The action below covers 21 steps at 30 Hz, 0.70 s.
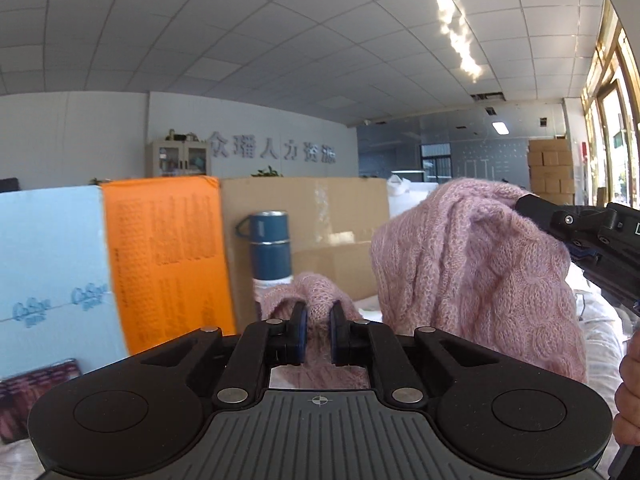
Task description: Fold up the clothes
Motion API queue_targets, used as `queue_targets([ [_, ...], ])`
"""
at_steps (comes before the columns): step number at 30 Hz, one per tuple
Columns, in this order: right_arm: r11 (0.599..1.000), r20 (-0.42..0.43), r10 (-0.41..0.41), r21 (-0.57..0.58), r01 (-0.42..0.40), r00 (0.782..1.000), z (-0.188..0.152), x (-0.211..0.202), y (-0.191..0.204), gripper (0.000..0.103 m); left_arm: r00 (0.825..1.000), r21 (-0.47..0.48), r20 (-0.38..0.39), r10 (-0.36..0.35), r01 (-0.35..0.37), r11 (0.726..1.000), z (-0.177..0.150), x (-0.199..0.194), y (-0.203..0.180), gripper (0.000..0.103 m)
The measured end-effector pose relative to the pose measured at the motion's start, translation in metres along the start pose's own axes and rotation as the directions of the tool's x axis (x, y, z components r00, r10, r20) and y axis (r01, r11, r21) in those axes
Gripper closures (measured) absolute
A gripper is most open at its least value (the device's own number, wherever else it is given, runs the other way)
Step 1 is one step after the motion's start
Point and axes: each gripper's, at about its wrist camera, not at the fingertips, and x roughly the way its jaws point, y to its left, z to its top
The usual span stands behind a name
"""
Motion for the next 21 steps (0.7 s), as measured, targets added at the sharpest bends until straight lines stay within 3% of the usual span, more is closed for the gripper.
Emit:
queue_targets([
  [5, 0.992, -0.089, 0.121, 0.034, -0.119, 0.989, -0.023, 0.011, 0.059, 0.098, 0.993, -0.020, 0.022, 0.113, -0.112, 0.993, -0.011, -0.066, 0.043, 0.094],
  [8, 0.990, -0.145, 0.139, 0.023, -0.138, 0.980, -0.036, 0.008, 0.086, 0.098, 0.988, -0.031, -0.009, 0.151, -0.151, 0.988, -0.027, -0.099, 0.065, 0.094],
  [12, 0.990, -0.226, 0.116, -0.049, -0.130, 0.967, -0.050, 0.003, 0.113, 0.097, 0.987, -0.074, -0.086, 0.138, -0.144, 0.987, -0.057, -0.123, 0.085, 0.094],
  [13, 0.990, -0.245, 0.103, -0.069, -0.124, 0.964, -0.052, 0.002, 0.116, 0.093, 0.986, -0.087, -0.105, 0.130, -0.139, 0.986, -0.064, -0.126, 0.090, 0.093],
  [15, 0.990, -0.281, 0.062, -0.107, -0.096, 0.958, -0.053, 0.000, 0.119, 0.072, 0.984, -0.118, -0.136, 0.116, -0.133, 0.984, -0.074, -0.128, 0.094, 0.093],
  [16, 0.989, -0.296, 0.043, -0.123, -0.083, 0.954, -0.053, 0.000, 0.119, 0.053, 0.983, -0.133, -0.148, 0.108, -0.128, 0.983, -0.076, -0.127, 0.095, 0.093],
  [17, 0.988, -0.311, 0.024, -0.138, -0.071, 0.950, -0.053, 0.000, 0.118, 0.043, 0.983, -0.149, -0.153, 0.101, -0.124, 0.981, -0.076, -0.126, 0.097, 0.093],
  [18, 0.987, -0.316, 0.012, -0.147, -0.062, 0.949, -0.052, -0.001, 0.117, 0.041, 0.983, -0.161, -0.154, 0.098, -0.123, 0.979, -0.076, -0.126, 0.098, 0.093],
  [20, 0.984, -0.342, -0.015, -0.172, -0.047, 0.940, -0.052, 0.001, 0.106, 0.024, 0.983, -0.162, -0.156, 0.099, -0.124, 0.979, -0.078, -0.126, 0.098, 0.093],
  [21, 0.983, -0.347, -0.019, -0.177, -0.046, 0.938, -0.052, 0.002, 0.104, 0.023, 0.982, -0.160, -0.157, 0.100, -0.126, 0.979, -0.080, -0.127, 0.098, 0.093],
])
